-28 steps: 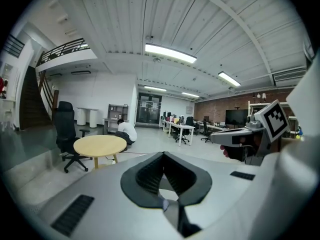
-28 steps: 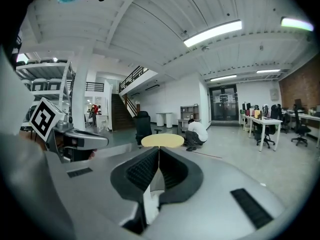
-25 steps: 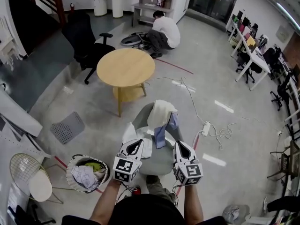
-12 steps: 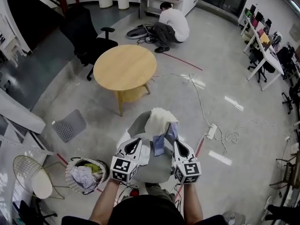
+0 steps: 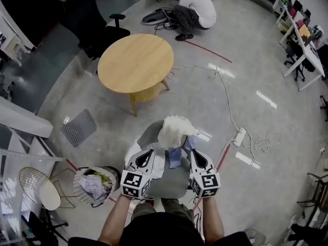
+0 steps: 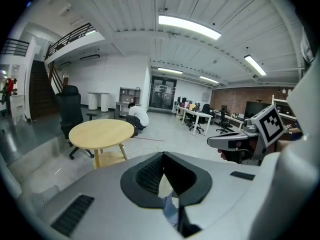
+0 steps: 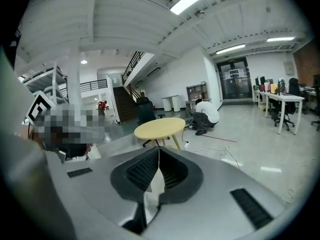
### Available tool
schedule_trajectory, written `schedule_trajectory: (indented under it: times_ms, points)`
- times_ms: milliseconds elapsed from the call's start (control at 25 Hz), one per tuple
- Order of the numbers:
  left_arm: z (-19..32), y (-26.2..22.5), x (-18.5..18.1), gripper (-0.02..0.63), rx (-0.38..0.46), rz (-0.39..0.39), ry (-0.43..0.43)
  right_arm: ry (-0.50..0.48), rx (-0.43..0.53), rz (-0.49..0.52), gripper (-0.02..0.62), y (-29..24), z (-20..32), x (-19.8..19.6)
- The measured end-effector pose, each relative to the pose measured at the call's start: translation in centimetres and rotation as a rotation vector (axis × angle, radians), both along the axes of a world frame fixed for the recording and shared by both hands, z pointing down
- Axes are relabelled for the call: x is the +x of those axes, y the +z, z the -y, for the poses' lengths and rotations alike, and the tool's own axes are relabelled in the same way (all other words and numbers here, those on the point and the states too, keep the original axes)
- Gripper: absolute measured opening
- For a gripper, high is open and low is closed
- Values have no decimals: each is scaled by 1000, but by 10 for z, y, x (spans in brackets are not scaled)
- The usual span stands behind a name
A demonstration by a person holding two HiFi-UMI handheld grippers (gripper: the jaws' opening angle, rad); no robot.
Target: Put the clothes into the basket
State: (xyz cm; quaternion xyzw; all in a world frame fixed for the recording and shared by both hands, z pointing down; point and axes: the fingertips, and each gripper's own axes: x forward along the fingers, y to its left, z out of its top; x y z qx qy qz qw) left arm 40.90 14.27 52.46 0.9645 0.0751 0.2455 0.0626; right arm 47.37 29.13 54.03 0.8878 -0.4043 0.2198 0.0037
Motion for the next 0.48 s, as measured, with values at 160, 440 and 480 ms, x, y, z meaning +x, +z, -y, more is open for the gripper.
schedule_trajectory:
  times_ms: [160, 440, 480]
  points:
    - [1, 17, 17, 6, -17, 30, -10, -23, -4, 41, 28, 23, 8, 13]
    - [-1, 49, 42, 6, -31, 91, 3, -24, -2, 75, 28, 56, 15, 45]
    - [0, 53, 43, 6, -28, 102, 4, -19, -2, 77, 28, 59, 15, 49]
